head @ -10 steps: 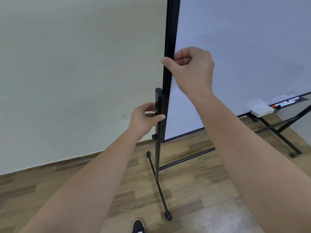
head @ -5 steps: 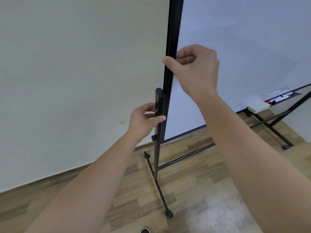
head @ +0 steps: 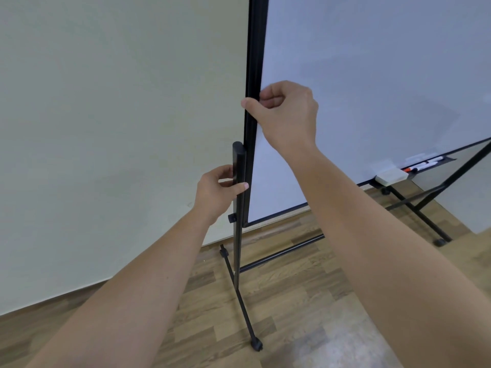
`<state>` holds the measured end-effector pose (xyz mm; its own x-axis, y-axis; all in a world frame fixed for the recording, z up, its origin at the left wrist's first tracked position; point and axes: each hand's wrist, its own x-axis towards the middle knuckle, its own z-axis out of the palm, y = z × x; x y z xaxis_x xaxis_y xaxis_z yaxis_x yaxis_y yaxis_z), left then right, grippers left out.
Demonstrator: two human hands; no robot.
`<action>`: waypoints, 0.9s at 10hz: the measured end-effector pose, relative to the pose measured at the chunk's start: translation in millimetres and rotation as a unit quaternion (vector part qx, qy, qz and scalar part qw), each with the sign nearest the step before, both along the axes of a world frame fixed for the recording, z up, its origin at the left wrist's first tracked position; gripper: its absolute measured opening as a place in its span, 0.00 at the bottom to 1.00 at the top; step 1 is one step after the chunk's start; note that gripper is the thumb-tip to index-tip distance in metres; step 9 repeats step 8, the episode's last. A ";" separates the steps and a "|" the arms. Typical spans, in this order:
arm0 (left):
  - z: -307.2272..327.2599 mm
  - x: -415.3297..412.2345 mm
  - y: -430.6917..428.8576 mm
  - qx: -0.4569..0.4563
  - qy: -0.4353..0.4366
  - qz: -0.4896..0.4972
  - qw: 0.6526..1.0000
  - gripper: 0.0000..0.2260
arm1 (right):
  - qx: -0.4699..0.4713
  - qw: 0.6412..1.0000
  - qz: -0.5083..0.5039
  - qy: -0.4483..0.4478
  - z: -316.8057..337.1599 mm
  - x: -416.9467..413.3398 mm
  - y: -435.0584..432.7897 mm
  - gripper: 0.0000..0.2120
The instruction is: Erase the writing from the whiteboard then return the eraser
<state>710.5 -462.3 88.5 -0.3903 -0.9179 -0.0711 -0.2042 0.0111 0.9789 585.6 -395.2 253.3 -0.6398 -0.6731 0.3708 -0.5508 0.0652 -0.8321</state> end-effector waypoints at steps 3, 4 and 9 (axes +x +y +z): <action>1.7 -2.7 12.5 -0.017 -0.021 0.052 0.998 0.21 | -0.017 0.999 0.027 0.010 -5.8 -4.9 -1.1 0.11; 8.3 -4.8 23.6 -0.030 -0.039 0.093 0.994 0.20 | -0.019 0.999 0.047 0.006 -7.6 -15.9 5.4 0.11; 26.5 -63.6 104.4 -0.069 -0.035 0.289 0.954 0.25 | 0.013 0.983 0.183 -0.026 -13.4 -123.6 63.8 0.12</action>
